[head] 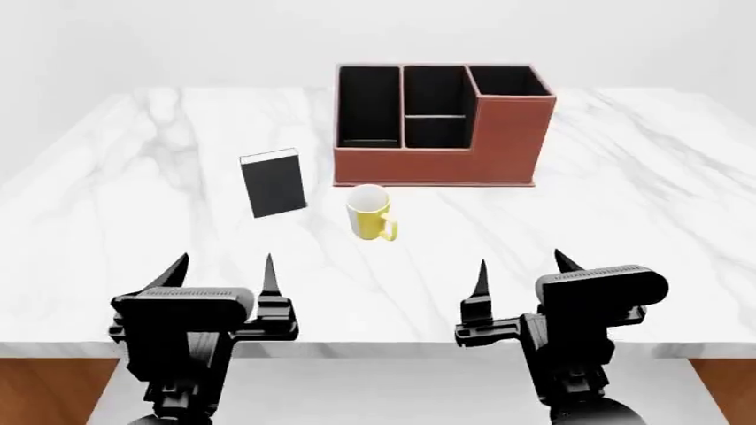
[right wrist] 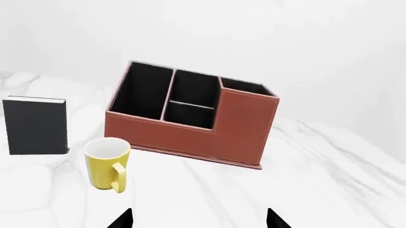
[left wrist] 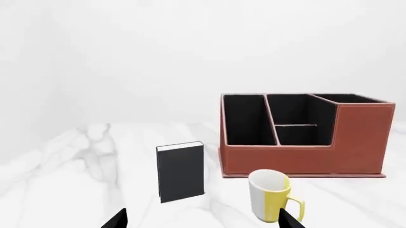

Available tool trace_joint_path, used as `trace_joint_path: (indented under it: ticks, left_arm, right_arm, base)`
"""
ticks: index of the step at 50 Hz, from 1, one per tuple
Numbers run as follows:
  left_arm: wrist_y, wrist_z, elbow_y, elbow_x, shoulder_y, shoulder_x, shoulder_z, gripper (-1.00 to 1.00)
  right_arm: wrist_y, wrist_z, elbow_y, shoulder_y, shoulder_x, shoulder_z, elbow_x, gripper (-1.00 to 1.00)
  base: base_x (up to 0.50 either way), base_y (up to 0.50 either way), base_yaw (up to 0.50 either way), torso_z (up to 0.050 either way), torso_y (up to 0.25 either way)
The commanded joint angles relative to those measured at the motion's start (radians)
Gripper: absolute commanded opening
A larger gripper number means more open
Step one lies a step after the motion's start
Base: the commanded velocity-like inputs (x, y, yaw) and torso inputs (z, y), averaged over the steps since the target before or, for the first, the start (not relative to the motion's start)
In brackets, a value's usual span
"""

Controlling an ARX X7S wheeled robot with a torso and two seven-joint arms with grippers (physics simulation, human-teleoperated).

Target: Pick up the yellow and white mug and place it to the right of the caddy.

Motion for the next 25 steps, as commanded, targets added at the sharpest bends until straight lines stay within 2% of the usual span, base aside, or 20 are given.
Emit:
trace_joint_path:
  ticks: [1,15,19,25]
  left_arm:
    - [-0.086,-0.026,0.102,-0.016,-0.028,-0.02,0.003,1.0]
    - [-0.076,-0.041,0.102,-0.023,-0.022,-0.032,0.006,1.0]
    - [-0.068,-0.053,0.099,-0.011,-0.021,-0.037,0.012,1.0]
    - [-0.063,-0.052,0.103,-0.022,-0.018,-0.043,0.01,1.0]
  right_arm:
    - [0.1,-0.006,-0.086,0.034,0.027,-0.005,0.003,1.0]
    - [0.073,0.0,-0.06,0.025,0.032,-0.004,0.013,1.0]
    - [0.069,0.005,-0.058,0.024,0.034,-0.007,0.011,1.0]
    - [0.066,0.009,-0.054,0.022,0.035,-0.009,0.014,1.0]
  base:
    - [0.23,-0.37,0.0,0.0,0.0]
    - [0.29,-0.42,0.0,0.0,0.0]
    - [0.45,-0.23,0.0,0.0,0.0]
    - [0.5,-0.01,0.0,0.0,0.0]
